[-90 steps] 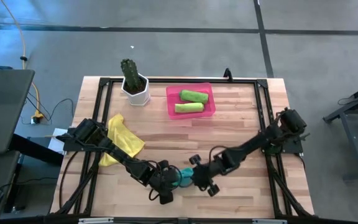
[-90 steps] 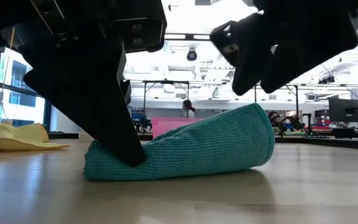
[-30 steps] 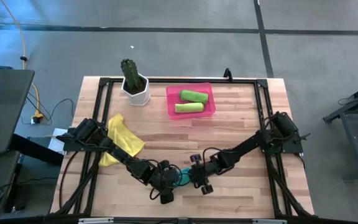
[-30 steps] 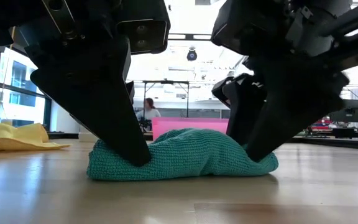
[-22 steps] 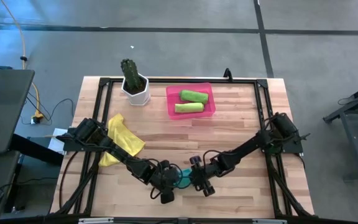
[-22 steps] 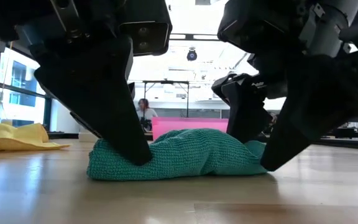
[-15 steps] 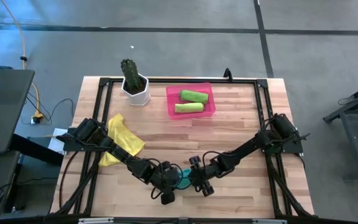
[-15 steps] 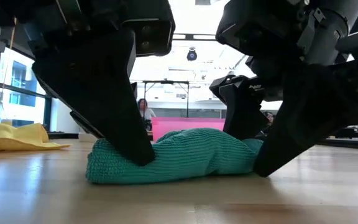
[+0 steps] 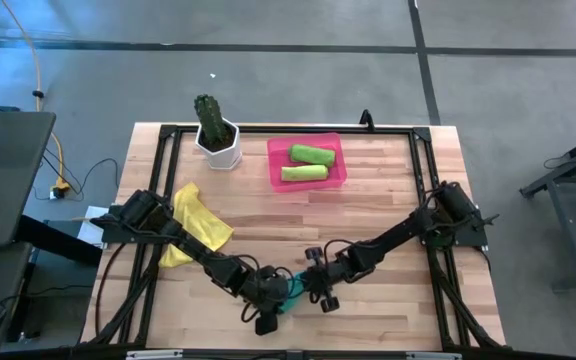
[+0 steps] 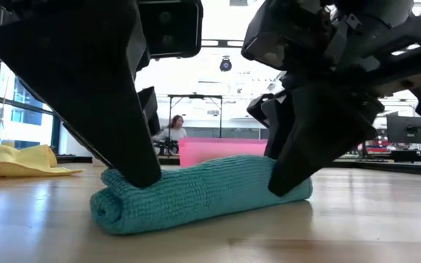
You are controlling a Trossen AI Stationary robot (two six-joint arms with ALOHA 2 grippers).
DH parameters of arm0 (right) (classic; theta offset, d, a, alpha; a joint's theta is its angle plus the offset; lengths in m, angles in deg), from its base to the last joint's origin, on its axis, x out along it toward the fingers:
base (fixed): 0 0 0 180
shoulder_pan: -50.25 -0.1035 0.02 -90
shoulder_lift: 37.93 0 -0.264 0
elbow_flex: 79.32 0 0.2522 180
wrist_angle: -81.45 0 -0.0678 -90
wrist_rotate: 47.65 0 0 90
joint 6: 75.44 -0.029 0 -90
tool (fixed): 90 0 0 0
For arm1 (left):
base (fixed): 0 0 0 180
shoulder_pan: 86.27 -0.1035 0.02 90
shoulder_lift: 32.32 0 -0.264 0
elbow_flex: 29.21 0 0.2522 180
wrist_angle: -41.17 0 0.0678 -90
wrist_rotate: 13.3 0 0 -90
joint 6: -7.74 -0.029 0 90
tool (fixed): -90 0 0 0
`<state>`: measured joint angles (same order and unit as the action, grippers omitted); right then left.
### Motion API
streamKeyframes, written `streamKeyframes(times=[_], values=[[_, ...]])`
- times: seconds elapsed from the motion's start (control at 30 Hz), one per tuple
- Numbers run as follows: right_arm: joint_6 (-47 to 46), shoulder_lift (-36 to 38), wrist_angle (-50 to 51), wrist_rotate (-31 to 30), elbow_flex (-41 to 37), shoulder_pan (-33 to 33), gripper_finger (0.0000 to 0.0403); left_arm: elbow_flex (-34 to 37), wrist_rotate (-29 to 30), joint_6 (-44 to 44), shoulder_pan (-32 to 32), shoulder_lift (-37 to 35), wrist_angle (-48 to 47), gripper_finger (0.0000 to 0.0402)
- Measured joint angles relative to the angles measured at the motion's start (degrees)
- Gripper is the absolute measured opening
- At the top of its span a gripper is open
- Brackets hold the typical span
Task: Roll microfiber towels into tight, uniform cylinder then place into a basket
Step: Put the rolled blue microfiber cloth into the pink bin
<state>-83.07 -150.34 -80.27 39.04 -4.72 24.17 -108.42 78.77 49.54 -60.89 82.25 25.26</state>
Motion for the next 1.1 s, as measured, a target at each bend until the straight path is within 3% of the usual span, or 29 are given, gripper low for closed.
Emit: streamKeyframes(times=[0.13, 0.57, 0.77, 1.0, 1.1], values=[[-3.38, 0.01, 0.14, 3.23, -0.02, 0.66, 0.001, -0.05, -0.59, -1.69, -0.77, -0.91, -2.91, 0.0116], [-23.44, -0.03, 0.14, 17.16, -0.17, 6.39, 0.0024, 0.09, 0.97, -10.33, -1.27, -10.88, -15.51, 0.014], [-29.69, -0.14, -0.33, 22.54, -0.24, 8.66, 0.0029, 0.04, 7.93, -16.76, 1.41, -11.48, -13.08, 0.0141], [-34.04, -0.29, -1.05, 28.8, -0.37, 11.09, 0.0032, -0.1, 26.13, -24.34, 3.68, -10.0, -7.21, 0.0141], [-34.36, -0.34, -2.05, 31.01, -0.41, 11.86, 0.0032, 0.02, 26.9, -24.46, 3.31, -9.37, -5.54, 0.0143]])
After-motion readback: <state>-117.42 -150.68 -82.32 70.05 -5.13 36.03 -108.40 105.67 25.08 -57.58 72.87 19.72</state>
